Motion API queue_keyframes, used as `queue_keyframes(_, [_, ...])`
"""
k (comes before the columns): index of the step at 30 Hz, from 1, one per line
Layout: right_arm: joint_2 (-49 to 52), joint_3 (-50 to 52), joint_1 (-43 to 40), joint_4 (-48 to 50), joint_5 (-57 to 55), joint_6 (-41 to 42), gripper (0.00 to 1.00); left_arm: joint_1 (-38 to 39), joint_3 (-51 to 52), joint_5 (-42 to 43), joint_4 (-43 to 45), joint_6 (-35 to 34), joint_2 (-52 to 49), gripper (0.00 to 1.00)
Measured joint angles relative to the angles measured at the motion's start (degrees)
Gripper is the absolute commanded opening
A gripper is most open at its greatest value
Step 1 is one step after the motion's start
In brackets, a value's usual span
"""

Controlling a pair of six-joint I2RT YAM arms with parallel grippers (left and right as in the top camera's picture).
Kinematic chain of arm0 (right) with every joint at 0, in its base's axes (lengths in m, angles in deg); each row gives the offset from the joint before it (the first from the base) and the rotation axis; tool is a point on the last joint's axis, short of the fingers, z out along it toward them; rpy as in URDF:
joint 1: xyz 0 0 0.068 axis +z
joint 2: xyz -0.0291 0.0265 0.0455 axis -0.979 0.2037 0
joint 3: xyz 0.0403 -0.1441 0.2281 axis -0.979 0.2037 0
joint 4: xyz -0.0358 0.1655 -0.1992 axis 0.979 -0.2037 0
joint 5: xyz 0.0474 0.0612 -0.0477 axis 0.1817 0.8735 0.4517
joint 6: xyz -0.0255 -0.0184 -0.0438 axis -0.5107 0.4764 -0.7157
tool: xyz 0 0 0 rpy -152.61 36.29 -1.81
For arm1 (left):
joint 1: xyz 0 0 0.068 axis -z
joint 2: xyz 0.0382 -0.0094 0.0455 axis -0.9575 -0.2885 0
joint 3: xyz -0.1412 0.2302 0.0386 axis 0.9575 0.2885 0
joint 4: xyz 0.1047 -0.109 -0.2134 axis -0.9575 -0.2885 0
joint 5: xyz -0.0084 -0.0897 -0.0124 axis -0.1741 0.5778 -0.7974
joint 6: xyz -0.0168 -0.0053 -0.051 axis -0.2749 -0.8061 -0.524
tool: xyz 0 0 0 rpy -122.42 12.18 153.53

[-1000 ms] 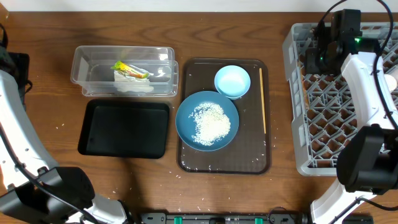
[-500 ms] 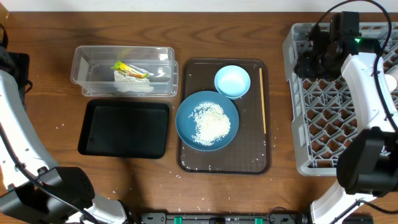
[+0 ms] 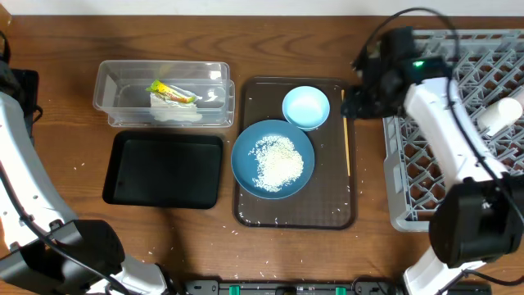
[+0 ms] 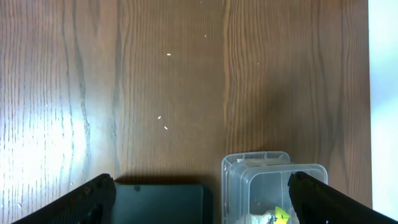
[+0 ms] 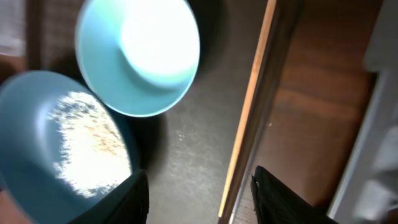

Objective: Sort waste into correct bins and load items into the dishwasher rack
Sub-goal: 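Return the right gripper to the remaining chopstick on the tray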

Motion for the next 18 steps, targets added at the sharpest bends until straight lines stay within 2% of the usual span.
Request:
queue_keyframes(3, [0.00, 3.26, 2.14, 2.75, -2.62, 1.62, 0.41, 0.00, 0.00, 0.00, 0.00, 0.02, 0.00, 0.92])
queue_keyframes(11, [0.00, 9.70, 3.39, 11.34, -8.28, 3.19, 0.43, 0.00, 0.00, 0.00, 0.00, 0.00, 0.00, 0.92])
queue_keyframes(18, [0.00, 12.28, 3.39, 17.22, -10.97, 3.21, 0.39, 0.00, 0.00, 0.00, 0.02, 0.00, 0.00, 0.92])
